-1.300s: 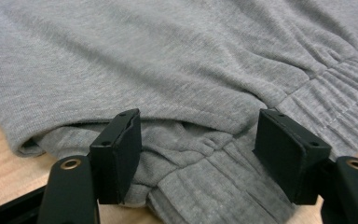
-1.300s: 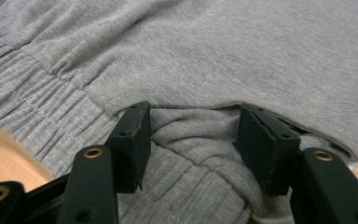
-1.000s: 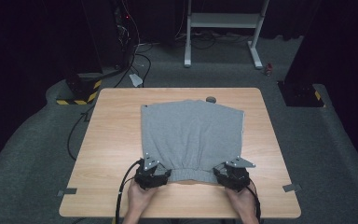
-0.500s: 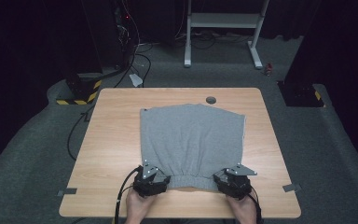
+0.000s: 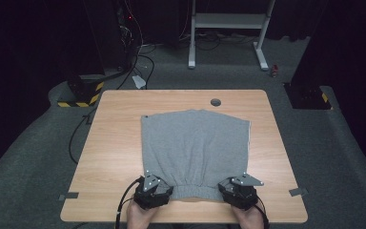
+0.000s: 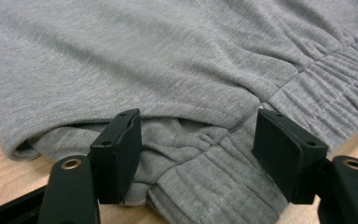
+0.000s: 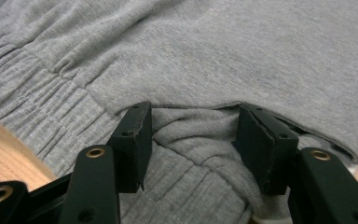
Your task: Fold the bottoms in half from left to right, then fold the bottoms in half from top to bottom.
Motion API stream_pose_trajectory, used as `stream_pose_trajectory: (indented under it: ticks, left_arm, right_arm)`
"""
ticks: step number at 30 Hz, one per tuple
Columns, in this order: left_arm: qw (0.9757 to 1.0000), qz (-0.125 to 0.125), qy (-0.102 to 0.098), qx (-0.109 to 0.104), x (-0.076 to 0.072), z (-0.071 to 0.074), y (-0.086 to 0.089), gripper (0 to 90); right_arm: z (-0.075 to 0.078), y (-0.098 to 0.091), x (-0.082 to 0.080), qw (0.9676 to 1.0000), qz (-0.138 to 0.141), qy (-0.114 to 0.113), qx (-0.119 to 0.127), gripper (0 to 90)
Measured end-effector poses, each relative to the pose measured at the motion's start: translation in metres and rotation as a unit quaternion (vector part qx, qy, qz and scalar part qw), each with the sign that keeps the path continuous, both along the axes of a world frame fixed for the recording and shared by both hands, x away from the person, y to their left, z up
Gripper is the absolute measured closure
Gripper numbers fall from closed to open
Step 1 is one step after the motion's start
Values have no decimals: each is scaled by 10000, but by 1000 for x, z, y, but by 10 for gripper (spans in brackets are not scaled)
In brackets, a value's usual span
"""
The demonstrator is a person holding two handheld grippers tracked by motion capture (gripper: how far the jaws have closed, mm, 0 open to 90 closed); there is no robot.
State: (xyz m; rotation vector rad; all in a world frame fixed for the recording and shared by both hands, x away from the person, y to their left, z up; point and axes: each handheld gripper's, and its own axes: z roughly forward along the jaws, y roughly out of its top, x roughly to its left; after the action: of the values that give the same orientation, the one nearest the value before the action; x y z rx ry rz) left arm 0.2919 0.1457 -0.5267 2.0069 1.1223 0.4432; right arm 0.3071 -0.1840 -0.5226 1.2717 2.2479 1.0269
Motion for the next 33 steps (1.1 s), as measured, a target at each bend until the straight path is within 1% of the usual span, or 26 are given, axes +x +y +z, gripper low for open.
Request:
stream_pose_trajectory:
  ticks: [3, 6, 8, 9, 10, 11, 12, 13, 14, 16, 18, 19, 20, 21, 22, 23, 25, 26, 27, 28, 29, 31, 32, 33]
  left_arm:
    - [10000, 3, 1, -7, -3, 0, 0, 326]
    - [10000, -24, 14, -46, -6, 0, 0, 326]
    - [9998, -80, 30, -161, -10, -1, 3, 326]
    - [9995, -77, 88, -286, -11, -1, 4, 327]
    - [9995, -77, 88, -286, -11, -1, 4, 327]
    - [9984, -102, 211, -516, -11, 0, 8, 327]
    - [9984, -102, 211, -516, -11, 0, 8, 327]
    - [9970, -127, 314, -696, -8, 0, 12, 332]
    - [9968, -122, 326, -724, -8, 0, 13, 340]
    - [9965, -178, 365, -736, -5, 2, 14, 338]
    - [9967, -211, 372, -687, -2, 4, 15, 328]
    - [9966, -220, 365, -700, 1, 6, 16, 326]
    - [9966, -222, 364, -703, 2, 8, 17, 323]
    - [9966, -226, 347, -711, 5, 10, 19, 319]
    - [9966, -226, 347, -711, 5, 10, 19, 325]
    - [9962, -361, 297, -740, 10, 14, 23, 354]
    - [9966, -312, 207, -739, 15, 18, 28, 363]
    - [9964, -290, 198, -770, 18, 20, 32, 369]
    - [9964, -290, 198, -770, 18, 20, 32, 370]
    - [9966, -228, 180, -775, 22, 22, 35, 370]
    - [9966, -123, 242, -773, 29, 24, 42, 370]
    - [9965, -14, 370, -750, 38, 26, 48, 354]
    - [9965, -14, 370, -750, 38, 26, 48, 349]
    - [9966, 64, 415, -707, 44, 26, 52, 344]
  right_arm:
    - [0, 0, -3, 10000, -7, 17, 8, 458]
    - [0, -1, -6, 10000, 63, 16, -5, 458]
    - [0, -2, -8, 10000, 55, 19, 5, 458]
    - [0, -2, -9, 10000, 60, 16, 15, 459]
    - [0, -2, -9, 10000, 60, 16, 15, 459]
    - [0, -4, -10, 9999, 86, 64, 88, 462]
    - [0, -4, -10, 9999, 86, 64, 88, 462]
    - [0, -5, -9, 9998, 105, 78, 126, 460]
    - [1, -5, -8, 9998, 133, 103, 131, 459]
    - [1, -6, -7, 9997, 207, 71, 108, 456]
    - [3, -5, -6, 9996, 261, 12, 102, 453]
    - [5, -5, -5, 9995, 288, -14, 140, 451]
    - [7, -4, -5, 9992, 321, 5, 227, 447]
    - [9, -2, -4, 9991, 321, 23, 262, 447]
    - [11, 1, -3, 9991, 353, 2, 239, 447]
    - [13, 4, -3, 9991, 375, -19, 213, 448]
    - [16, 10, -1, 9988, 442, -90, 189, 449]
    - [17, 15, 0, 9984, 511, -101, 196, 448]
    - [19, 20, 1, 9979, 600, -102, 202, 446]
    - [20, 25, 2, 9974, 681, -99, 210, 445]
    - [21, 31, 3, 9968, 766, -147, 196, 454]
    - [24, 43, 4, 9951, 890, -338, 270, 478]
    - [24, 43, 4, 9951, 890, -338, 270, 478]
    - [27, 57, 8, 9925, 1097, -394, 365, 486]
